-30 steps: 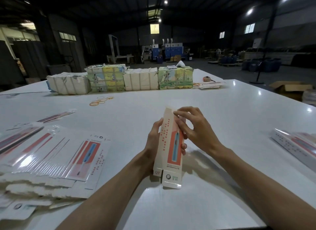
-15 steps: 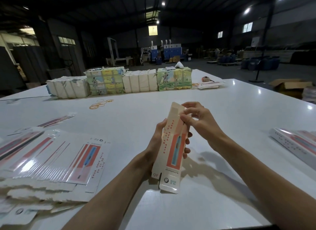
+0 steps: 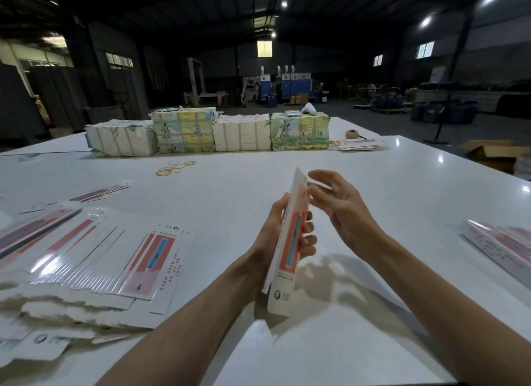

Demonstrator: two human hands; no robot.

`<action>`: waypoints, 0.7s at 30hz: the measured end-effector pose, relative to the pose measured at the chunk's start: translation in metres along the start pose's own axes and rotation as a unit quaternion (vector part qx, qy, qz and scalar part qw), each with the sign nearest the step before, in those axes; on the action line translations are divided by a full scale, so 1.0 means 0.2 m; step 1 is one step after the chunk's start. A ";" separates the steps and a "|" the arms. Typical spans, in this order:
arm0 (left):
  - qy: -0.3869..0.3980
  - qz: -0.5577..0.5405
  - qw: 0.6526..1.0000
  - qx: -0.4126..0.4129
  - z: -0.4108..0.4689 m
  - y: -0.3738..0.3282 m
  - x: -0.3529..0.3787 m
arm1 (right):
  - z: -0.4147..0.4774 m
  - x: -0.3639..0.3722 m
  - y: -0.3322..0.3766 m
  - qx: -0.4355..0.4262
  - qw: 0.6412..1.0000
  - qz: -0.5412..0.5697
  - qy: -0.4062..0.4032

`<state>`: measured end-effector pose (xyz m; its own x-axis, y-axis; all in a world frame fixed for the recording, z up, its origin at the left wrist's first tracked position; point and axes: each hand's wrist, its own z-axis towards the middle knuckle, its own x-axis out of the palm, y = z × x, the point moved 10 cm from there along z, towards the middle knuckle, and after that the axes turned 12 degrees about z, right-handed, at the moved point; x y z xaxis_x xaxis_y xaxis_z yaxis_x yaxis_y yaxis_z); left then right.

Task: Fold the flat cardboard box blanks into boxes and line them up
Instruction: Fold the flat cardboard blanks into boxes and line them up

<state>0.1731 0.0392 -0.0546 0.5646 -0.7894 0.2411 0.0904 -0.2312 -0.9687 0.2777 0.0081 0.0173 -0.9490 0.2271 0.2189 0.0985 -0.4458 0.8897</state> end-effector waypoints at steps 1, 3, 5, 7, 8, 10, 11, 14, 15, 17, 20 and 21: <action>-0.006 -0.032 0.999 0.007 -0.01 -0.02 -0.02 | -0.02 0.01 -0.03 0.010 1.000 -0.002 -0.003; -0.008 -0.064 0.997 0.030 -0.02 -0.05 -0.03 | -0.05 0.05 -0.10 0.034 0.999 -0.009 0.021; -0.016 -0.053 0.998 0.040 -0.02 -0.05 -0.05 | -0.08 0.09 -0.14 0.031 0.998 -0.021 0.047; -0.037 -0.010 0.998 0.041 -0.01 -0.04 -0.08 | -0.09 0.09 -0.14 0.014 0.999 -0.022 0.042; -0.051 0.017 0.998 0.042 -0.01 -0.04 -0.09 | -0.09 0.09 -0.14 0.008 0.999 -0.022 0.037; -0.076 0.052 0.994 0.050 -0.02 -0.03 -0.12 | -0.08 0.08 -0.13 0.000 0.999 -0.028 0.036; -0.091 0.061 0.992 0.057 -0.03 -0.03 -0.12 | -0.08 0.08 -0.12 -0.006 0.999 -0.034 0.037; -0.172 0.127 0.969 0.127 -0.05 -0.10 -0.18 | -0.06 0.06 -0.10 -0.014 0.997 -0.059 0.037; -0.206 0.166 0.950 0.167 -0.06 -0.14 -0.21 | -0.06 0.06 -0.10 -0.015 0.997 -0.070 0.038; -0.244 0.241 0.910 0.233 -0.10 -0.22 -0.22 | -0.05 0.05 -0.11 -0.010 0.996 -0.087 0.034; -0.184 0.223 0.926 0.243 -0.08 -0.21 -0.16 | -0.03 0.04 -0.09 -0.014 0.994 -0.101 0.025; -0.149 0.203 0.941 0.227 -0.06 -0.20 -0.12 | -0.03 0.03 -0.08 -0.017 0.994 -0.110 0.022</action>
<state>0.1453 0.0600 -0.0211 0.8271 -0.5498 -0.1163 0.1208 0.3761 -0.9187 0.2688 0.0121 0.0012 -0.9588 0.2840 0.0026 -0.1217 -0.4191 0.8997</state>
